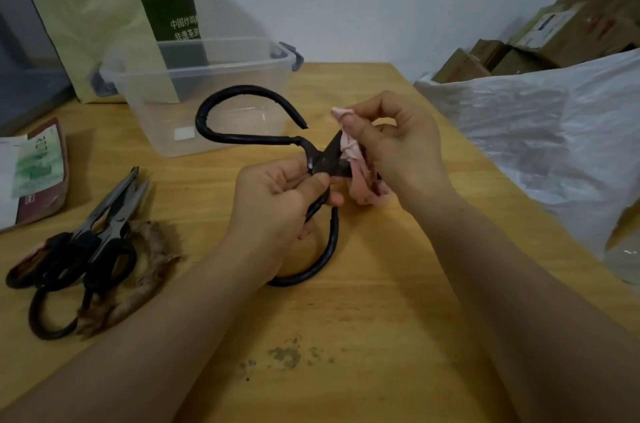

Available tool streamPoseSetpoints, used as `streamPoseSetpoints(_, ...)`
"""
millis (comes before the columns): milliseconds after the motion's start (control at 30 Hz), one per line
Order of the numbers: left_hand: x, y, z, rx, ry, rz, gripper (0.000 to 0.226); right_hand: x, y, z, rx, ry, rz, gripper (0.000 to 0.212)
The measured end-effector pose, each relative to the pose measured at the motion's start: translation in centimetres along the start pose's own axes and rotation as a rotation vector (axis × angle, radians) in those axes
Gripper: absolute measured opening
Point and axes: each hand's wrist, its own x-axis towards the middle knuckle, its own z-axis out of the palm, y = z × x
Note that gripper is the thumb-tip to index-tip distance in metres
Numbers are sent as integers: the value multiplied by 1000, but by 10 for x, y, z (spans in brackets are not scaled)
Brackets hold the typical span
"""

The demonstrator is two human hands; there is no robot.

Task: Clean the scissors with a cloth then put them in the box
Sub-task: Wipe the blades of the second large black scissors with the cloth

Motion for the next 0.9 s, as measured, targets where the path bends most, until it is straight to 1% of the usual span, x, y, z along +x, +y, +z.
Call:
streamPoseSetpoints(67, 0, 1, 1, 12, -21, 17, 23, 2, 1, -3, -5, 70, 3, 17)
streamPoseSetpoints(167, -1, 2, 2, 18, -48, 28, 24, 7, 2, -7, -10, 142, 52, 14)
streamPoseSetpoints(300, 1, 1, 3, 28, -44, 11, 19, 14, 9, -18, -72, 280, 132, 11)
streamPoseSetpoints(400, 3, 0, -2, -13, 2, -25, 16, 14, 6, -28, 11, 317, 168, 8)
streamPoseSetpoints(467, 4, 1, -4, -64, 38, -45, 16, 12, -1, -31, 119, 237, 211, 6)
streamPoseSetpoints(567, 4, 0, -4, -114, 63, -42, 14, 5, -11, -23, 229, -76, 337, 6)
streamPoseSetpoints(633, 4, 0, -3, -114, 62, -41, 13, 0, -11, -18, 218, -219, 369, 3)
streamPoseSetpoints(733, 4, -1, -3, -93, 53, -28, 14, -3, -10, -15, 191, -267, 351, 10)
streamPoseSetpoints(833, 3, -3, -3, -53, 49, -1, 15, -2, -10, -18, 191, -303, 340, 23)
streamPoseSetpoints(900, 3, -4, -3, -31, 44, 11, 16, -2, -9, -20, 166, -347, 354, 25)
